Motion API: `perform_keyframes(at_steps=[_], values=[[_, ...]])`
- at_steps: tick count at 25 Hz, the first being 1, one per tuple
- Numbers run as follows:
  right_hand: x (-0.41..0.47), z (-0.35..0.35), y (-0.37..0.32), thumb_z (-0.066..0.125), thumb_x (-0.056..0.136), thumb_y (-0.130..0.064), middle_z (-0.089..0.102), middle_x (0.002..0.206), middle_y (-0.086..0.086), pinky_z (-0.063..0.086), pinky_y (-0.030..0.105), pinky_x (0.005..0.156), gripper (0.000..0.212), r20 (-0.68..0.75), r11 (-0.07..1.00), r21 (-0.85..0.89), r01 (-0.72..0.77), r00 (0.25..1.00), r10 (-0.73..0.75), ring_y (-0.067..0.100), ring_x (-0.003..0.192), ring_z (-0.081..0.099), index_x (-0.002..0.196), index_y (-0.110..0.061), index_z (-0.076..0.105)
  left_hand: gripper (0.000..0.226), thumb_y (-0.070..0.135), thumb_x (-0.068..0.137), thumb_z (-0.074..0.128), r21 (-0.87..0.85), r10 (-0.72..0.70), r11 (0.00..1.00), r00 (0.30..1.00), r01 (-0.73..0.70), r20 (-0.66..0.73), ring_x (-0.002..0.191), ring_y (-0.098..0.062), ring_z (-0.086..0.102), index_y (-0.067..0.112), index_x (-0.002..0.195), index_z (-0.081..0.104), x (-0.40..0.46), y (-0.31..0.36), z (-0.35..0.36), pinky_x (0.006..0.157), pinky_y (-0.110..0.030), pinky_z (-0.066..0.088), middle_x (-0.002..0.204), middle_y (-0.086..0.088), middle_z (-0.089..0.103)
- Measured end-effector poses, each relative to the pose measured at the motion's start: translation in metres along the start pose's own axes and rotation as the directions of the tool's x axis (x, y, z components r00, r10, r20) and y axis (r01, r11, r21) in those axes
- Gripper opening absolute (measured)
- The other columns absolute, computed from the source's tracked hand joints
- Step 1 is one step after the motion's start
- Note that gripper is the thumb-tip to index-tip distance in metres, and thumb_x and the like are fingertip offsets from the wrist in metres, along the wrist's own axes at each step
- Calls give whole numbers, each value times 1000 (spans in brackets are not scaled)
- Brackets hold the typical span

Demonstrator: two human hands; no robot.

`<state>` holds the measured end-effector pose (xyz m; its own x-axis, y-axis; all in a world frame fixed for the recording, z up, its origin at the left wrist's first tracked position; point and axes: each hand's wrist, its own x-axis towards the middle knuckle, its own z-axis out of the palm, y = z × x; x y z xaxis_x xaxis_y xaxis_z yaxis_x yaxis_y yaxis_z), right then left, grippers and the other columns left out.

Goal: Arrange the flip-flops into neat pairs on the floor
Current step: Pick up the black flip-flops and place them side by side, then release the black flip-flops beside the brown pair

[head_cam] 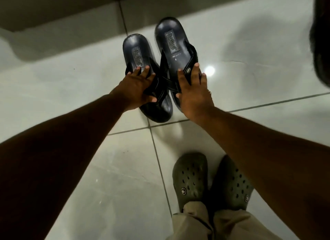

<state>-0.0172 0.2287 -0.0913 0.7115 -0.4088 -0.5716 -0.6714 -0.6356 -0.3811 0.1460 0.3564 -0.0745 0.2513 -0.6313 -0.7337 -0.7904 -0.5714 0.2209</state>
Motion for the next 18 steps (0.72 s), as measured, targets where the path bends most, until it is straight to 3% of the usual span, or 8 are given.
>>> perform_keyframes(at_steps=[5, 10, 13, 18], values=[[-3, 12, -19, 46, 96, -33, -13, 161, 17, 31, 61, 109, 69, 11, 999, -40, 28, 1000, -28, 44, 147, -1, 152, -28, 5, 87, 51, 86, 57, 16, -9, 1000, 1000, 8, 14, 151, -33, -3, 22, 154, 11, -13, -23, 12, 121, -50, 6, 165, -9, -1], [-26, -13, -5, 55, 90, -42, -8, 162, 18, 29, 59, 112, 89, 14, 989, 125, 86, 996, -88, 42, 148, 6, 151, -23, -7, 96, 59, 81, 56, 137, -28, 990, 1000, 28, -5, 151, -33, 1, 17, 154, 10, -17, -8, -1, 122, -48, 5, 164, -12, 2], [-53, -65, 41, 54, 88, -49, -5, 161, 22, 27, 58, 114, 92, 14, 995, 50, 86, 996, -87, 43, 147, 7, 152, -16, -3, 108, 70, 72, 57, 143, -13, 989, 994, 28, -108, 149, -39, 10, 11, 152, 15, -26, 25, -38, 121, -51, 10, 163, -17, 10], [-73, -159, 157, 46, 90, -54, -3, 162, 20, 22, 58, 116, 87, -135, 990, -94, -109, 986, 96, 42, 148, 5, 152, -15, -1, 113, 75, 70, 54, 124, 171, 981, 965, -148, -200, 148, -39, 18, 7, 151, 17, 4, 128, -87, 120, -47, 15, 161, -19, 15]])
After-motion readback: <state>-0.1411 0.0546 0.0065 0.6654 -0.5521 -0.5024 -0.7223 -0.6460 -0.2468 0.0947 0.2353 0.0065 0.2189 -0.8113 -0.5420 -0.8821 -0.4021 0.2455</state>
